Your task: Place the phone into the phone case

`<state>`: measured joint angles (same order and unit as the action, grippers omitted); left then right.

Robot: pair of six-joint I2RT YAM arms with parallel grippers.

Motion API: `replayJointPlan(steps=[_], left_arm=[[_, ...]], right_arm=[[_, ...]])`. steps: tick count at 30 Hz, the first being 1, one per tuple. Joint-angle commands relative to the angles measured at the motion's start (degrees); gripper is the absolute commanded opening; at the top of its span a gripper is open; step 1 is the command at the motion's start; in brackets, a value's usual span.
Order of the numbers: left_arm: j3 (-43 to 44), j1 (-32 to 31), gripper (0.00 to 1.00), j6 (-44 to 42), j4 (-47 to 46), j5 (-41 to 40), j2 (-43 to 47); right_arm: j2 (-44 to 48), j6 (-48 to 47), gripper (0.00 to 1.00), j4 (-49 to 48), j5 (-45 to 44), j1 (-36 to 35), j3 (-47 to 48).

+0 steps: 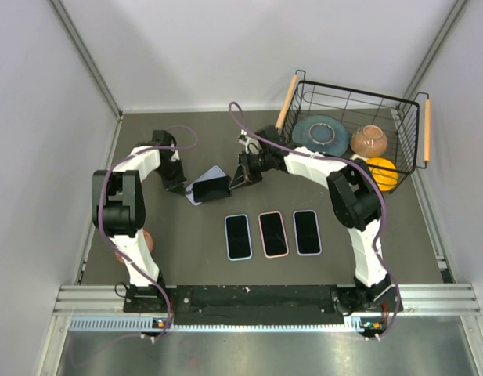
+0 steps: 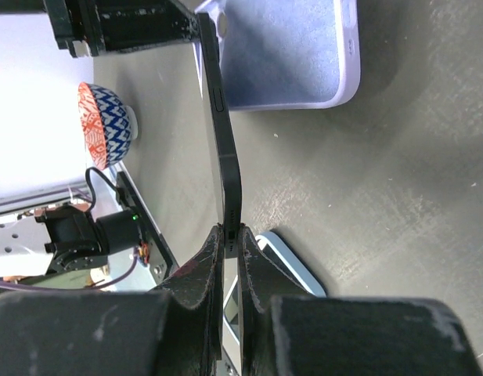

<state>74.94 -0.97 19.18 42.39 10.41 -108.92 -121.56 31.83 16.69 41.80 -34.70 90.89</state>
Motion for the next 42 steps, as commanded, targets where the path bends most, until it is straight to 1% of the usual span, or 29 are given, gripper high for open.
replayJointPlan(steps=[1, 6, 11, 17, 19, 21, 24, 25, 28, 29, 31, 32, 35, 36, 37, 38, 39, 41, 42], left_arm=[[3.2, -0.8, 0.00, -7.4, 0.9, -1.1, 0.5], [1.8, -1.0, 0.00, -9.2, 0.6, -3.3, 2.2], [-3.4, -2.8, 0.00, -10.6, -0.3, -3.6, 6.5], [-7.0, -5.0, 0.00, -12.9, -2.0, -3.9, 11.0], [-7.6, -6.7, 0.00, -14.6, -2.8, -4.2, 11.4], [-6.9, -8.0, 0.00, -15.1, -2.6, -6.5, 10.3], [-6.1, -8.6, 0.00, -14.9, -2.0, -8.0, 9.3], [-5.9, -8.6, 0.02, -14.7, -2.3, -7.9, 9.3], [-5.5, -8.6, 0.14, -13.3, -2.2, -7.8, 9.3], [-5.4, -8.6, 0.20, -12.9, -2.1, -7.7, 9.6], [-4.8, -8.5, 0.25, -12.2, -2.0, -6.6, 10.1], [-4.6, -8.4, 0.29, -11.6, -2.1, -6.2, 10.7], [-3.9, -7.5, 0.34, -9.4, -2.5, -4.0, 11.2], [-3.6, -6.9, 0.34, -7.3, -1.9, -4.1, 11.2], [-2.7, -6.4, 0.31, -5.9, -1.2, -4.7, 11.1], [-2.5, -6.0, 0.25, -4.6, -0.6, -4.9, 10.9], [-2.6, -5.2, 0.13, -1.7, -0.4, -5.0, 11.1], [-3.5, -4.8, 0.06, 0.9, 0.3, -7.5, 12.2], [-3.9, -4.7, 0.00, 3.0, 0.6, -8.8, 12.7]], right_arm=[[1.0, -2.8, 0.00, 2.0, 2.0, 0.4, 2.8], [2.0, -2.7, 0.00, 2.2, 1.7, 0.4, 2.4], [3.0, -2.5, 0.00, 2.6, 2.2, 0.4, 2.4], [5.2, -2.8, 0.00, 2.6, 3.7, 0.2, -0.5], [4.8, -3.9, 0.00, 4.0, 4.8, -0.1, -0.8], [4.7, -4.7, 0.00, 4.5, 4.7, -0.4, -1.6], [4.2, -5.3, 0.00, 4.8, 4.7, -0.4, -2.3], [4.0, -5.6, 0.00, 5.0, 4.6, -0.4, -2.3], [2.6, -5.9, 0.00, 5.3, 4.5, -0.4, -1.5], [1.5, -5.9, 0.00, 5.4, 4.5, -0.4, -0.8], [0.5, -6.0, 0.00, 5.5, 4.7, -0.4, 0.1], [0.2, -6.0, 0.00, 5.5, 4.8, -0.4, 0.8], [-1.0, -6.2, 0.00, 5.7, 4.7, -0.4, 1.8], [-1.4, -6.2, 0.00, 5.7, 4.7, -0.4, 2.0], [-1.7, -6.2, 0.00, 5.7, 4.7, -0.2, 2.2], [-1.8, -6.2, 0.00, 5.8, 4.7, -0.2, 2.5], [-2.2, -6.1, 0.00, 6.0, 4.7, -0.2, 2.9], [-2.8, -6.1, 0.00, 6.4, 4.6, -0.1, 3.9], [-3.1, -6.1, 0.00, 6.7, 4.6, -0.2, 4.2]])
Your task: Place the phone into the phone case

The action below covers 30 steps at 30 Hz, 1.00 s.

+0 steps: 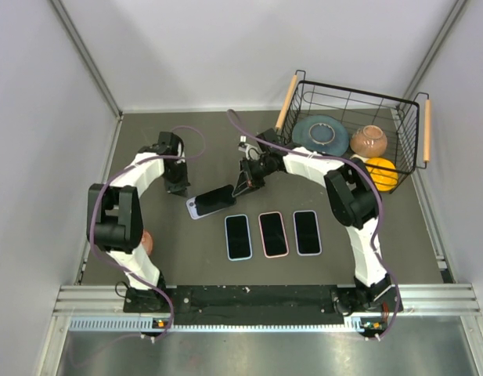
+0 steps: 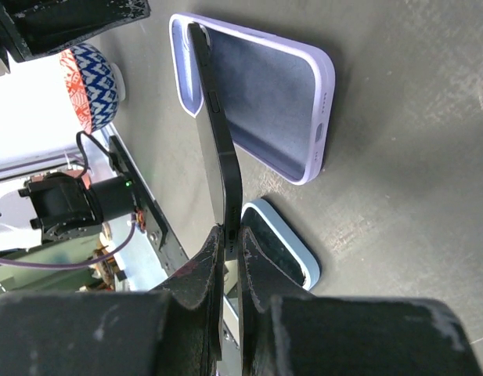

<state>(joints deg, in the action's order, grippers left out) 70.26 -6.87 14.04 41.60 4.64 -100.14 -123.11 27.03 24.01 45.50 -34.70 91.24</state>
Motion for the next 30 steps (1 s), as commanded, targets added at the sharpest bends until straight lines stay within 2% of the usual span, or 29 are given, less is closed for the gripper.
replayJointPlan(steps=[1, 4, 13, 19, 25, 30], left_arm=[[0.4, 1.2, 0.00, 9.4, 2.9, -7.6, 4.3], [-0.9, 1.2, 0.00, 13.2, 5.1, -10.4, 4.5], [-7.0, 1.1, 0.00, 18.2, 2.1, -5.6, 2.1], [-6.5, 1.1, 0.00, 19.1, -1.8, -1.9, -0.5], [-2.9, 1.1, 0.00, 18.2, -1.2, -2.9, -4.5], [-2.6, 1.1, 0.00, 17.3, -2.8, -2.2, -4.5]], right_arm=[[-1.9, -1.4, 0.00, -0.5, 0.8, -0.1, 4.0], [-1.9, -1.8, 0.00, 0.0, 0.6, -0.1, 4.4], [-2.8, -2.4, 0.00, 1.0, -0.1, -0.2, 5.3], [-3.4, -3.0, 0.00, 1.7, -0.2, -0.2, 6.1], [-5.1, -3.2, 0.00, 3.5, -0.6, -0.2, 8.9], [-6.8, -4.3, 0.00, 5.9, -1.8, -0.2, 11.8]])
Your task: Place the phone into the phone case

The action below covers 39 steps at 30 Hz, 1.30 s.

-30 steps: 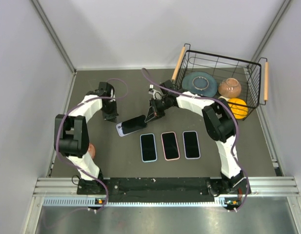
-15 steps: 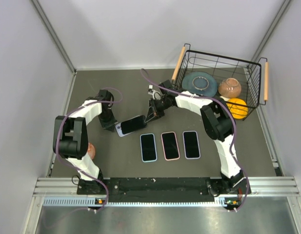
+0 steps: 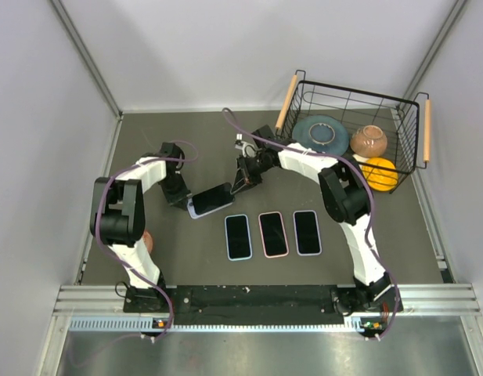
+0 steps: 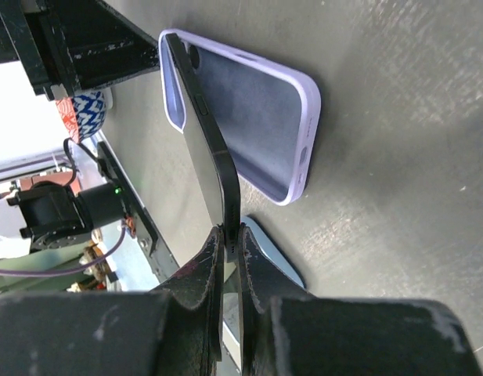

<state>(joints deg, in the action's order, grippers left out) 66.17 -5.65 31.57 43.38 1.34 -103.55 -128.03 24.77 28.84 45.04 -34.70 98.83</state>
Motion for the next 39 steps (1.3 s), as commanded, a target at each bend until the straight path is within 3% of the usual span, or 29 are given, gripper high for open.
replayJointPlan(steps=[1, 19, 22, 27, 30, 34, 38, 39], left_arm=[[1.5, -0.2, 0.00, -0.4, -5.2, 1.5, -1.1], [0.8, -0.2, 0.00, -1.7, -7.8, 4.6, 0.8], [1.3, -0.2, 0.00, -1.5, -6.6, 3.2, 1.5], [4.3, -0.2, 0.00, -1.2, -2.3, 0.1, 1.9], [6.7, 0.0, 0.07, -0.8, 1.0, -3.7, 2.9], [10.0, 0.2, 0.25, 0.2, 4.6, -7.2, 4.8], [8.6, 0.1, 0.30, 1.3, 3.0, -3.0, 7.6], [7.7, 0.1, 0.30, 2.3, 2.2, 1.3, 8.2]], right_arm=[[-2.7, -2.2, 0.00, 1.3, -1.4, -0.3, 5.3], [-8.2, -2.5, 0.03, 4.3, -4.9, -2.4, 11.0], [-7.3, -2.2, 0.11, 4.3, -6.8, -2.4, 10.9], [-4.3, -1.0, 0.32, 4.2, -9.6, -2.1, 10.0], [-1.5, -0.1, 0.41, 4.2, -10.4, -2.2, 9.2], [1.7, 0.5, 0.50, 4.2, -11.9, -2.2, 8.6], [1.2, -1.9, 0.61, 3.7, -10.8, -2.1, 10.1], [0.7, -4.2, 0.63, 3.7, -9.9, -2.0, 10.9]])
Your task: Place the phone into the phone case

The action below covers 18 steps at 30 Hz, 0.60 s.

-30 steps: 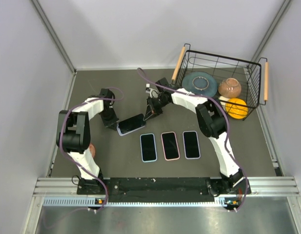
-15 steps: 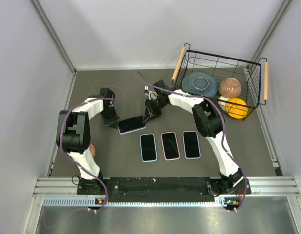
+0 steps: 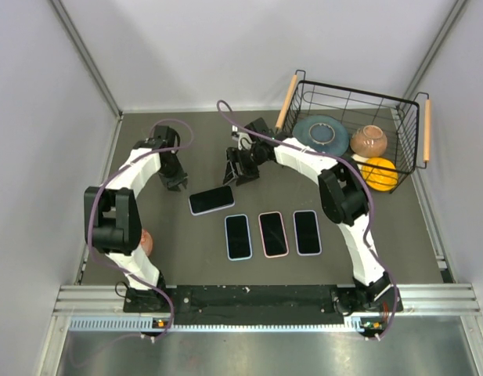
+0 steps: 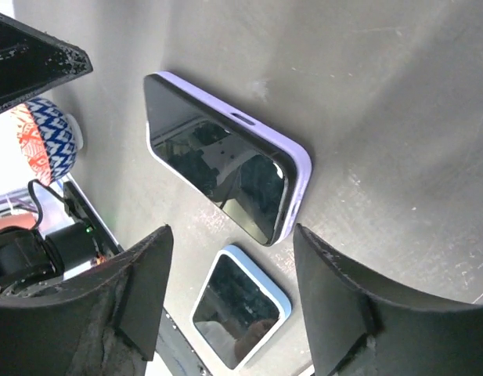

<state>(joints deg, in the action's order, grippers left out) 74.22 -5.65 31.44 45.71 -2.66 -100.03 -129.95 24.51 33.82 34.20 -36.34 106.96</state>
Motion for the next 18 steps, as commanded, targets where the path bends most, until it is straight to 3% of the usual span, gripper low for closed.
replayJointPlan(steps=[1, 4, 9, 18], left_arm=[[-3.0, -0.1, 0.30, 3.0, -1.2, 6.5, 5.9], [-9.0, -0.2, 0.27, 5.1, -5.1, 10.5, 8.9], [-18.8, -2.3, 0.00, 8.6, -11.4, 12.6, 13.1], [-22.9, -7.4, 0.00, 12.7, -14.2, 8.3, 10.5]], right_arm=[[1.9, -5.1, 0.69, -1.4, 2.4, -0.4, 3.4], [-0.1, -9.0, 0.83, -2.0, 4.4, -0.4, 5.0], [-4.3, -11.9, 0.87, -2.3, 4.9, -0.6, 9.4], [-10.0, -11.0, 0.84, -3.7, 7.2, -1.4, 14.8]])
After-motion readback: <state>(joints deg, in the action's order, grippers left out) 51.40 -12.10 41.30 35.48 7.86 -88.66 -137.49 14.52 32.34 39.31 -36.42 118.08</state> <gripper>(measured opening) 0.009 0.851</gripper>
